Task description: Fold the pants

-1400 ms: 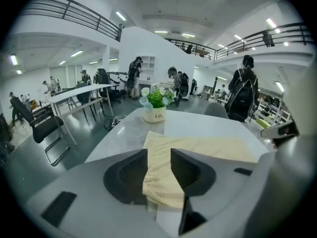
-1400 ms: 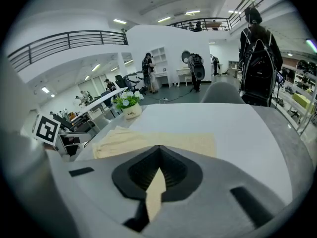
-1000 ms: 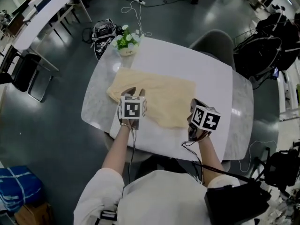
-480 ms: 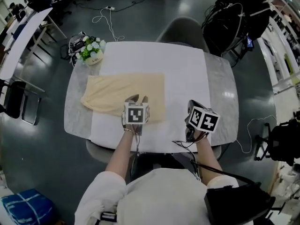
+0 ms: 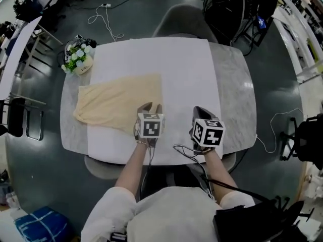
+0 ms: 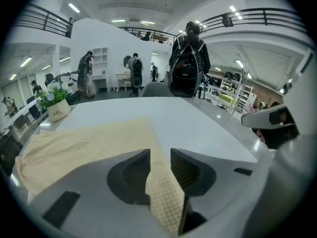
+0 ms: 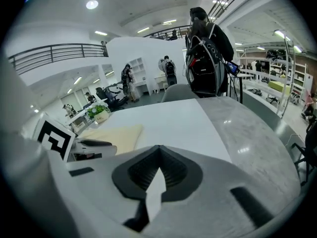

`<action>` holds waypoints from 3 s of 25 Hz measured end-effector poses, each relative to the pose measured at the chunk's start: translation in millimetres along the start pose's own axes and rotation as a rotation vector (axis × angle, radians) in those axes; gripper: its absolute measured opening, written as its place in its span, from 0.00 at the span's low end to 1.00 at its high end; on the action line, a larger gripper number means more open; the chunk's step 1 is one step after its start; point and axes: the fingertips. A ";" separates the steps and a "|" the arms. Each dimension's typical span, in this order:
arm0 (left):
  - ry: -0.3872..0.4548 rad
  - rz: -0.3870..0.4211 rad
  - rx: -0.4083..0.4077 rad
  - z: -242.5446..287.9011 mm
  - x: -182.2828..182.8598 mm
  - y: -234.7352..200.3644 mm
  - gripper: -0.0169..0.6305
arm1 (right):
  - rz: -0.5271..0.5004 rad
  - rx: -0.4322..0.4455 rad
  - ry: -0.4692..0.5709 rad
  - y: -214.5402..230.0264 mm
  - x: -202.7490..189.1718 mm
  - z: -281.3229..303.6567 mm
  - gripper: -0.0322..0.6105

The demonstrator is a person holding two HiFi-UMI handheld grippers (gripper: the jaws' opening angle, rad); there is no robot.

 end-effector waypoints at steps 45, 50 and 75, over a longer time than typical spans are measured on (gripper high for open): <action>-0.232 0.018 0.047 81.9 -10.5 -12.2 0.08 | 0.063 0.072 -0.070 30.8 -3.6 86.1 0.04; -0.201 0.013 0.006 60.3 3.5 -19.0 0.08 | 0.035 0.046 -0.066 14.7 14.3 74.7 0.04; -0.117 -0.194 -0.086 -74.1 44.5 -208.4 0.08 | -0.130 0.099 0.000 -195.0 103.9 77.2 0.04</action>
Point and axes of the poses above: the fingertips, and each gripper's own axes: z forward along the fingers, y to its right, x out of its top, and after that the axes turned 11 degrees about -z, right-handed
